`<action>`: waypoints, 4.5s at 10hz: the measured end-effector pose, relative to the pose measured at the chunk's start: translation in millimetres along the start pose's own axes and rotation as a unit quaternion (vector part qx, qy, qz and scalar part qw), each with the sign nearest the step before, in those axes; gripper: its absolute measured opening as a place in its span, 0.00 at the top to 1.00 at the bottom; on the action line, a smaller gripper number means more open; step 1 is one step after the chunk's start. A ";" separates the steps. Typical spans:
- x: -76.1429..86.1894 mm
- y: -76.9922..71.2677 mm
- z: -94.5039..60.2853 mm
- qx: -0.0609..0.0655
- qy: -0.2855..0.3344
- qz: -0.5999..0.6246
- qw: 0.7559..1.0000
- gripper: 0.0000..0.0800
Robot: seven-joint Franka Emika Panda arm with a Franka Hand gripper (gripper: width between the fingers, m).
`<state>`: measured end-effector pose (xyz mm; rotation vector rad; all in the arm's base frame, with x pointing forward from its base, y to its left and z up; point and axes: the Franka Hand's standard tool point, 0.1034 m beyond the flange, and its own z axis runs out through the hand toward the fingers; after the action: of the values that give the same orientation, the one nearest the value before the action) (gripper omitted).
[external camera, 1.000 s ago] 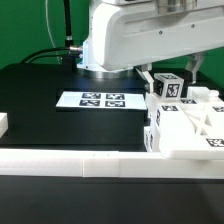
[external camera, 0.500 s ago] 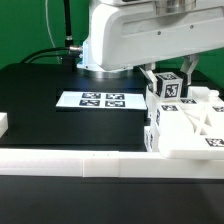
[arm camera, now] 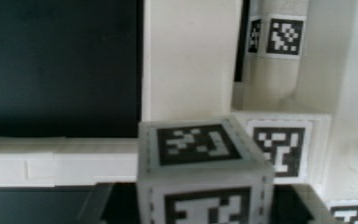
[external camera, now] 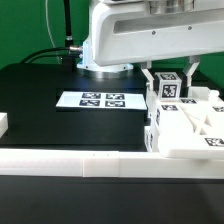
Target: Assemble chair
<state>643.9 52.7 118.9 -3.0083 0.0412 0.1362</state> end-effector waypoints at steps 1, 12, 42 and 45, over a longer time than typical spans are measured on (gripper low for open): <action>0.2 0.2 -0.1 0.000 0.000 0.025 1.000 0.64; 1.8 2.2 -2.4 0.005 0.017 0.345 0.939 0.64; -10.7 31.7 -4.4 -0.004 0.049 0.174 0.984 0.19; -35.4 30.4 -6.8 -0.004 0.046 0.172 0.984 0.19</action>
Offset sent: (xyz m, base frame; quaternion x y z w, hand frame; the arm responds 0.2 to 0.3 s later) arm 0.0000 0.0000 0.0000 0.0000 0.0000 0.1938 0.9810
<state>608.3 22.4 125.0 -2.9843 0.5704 0.0294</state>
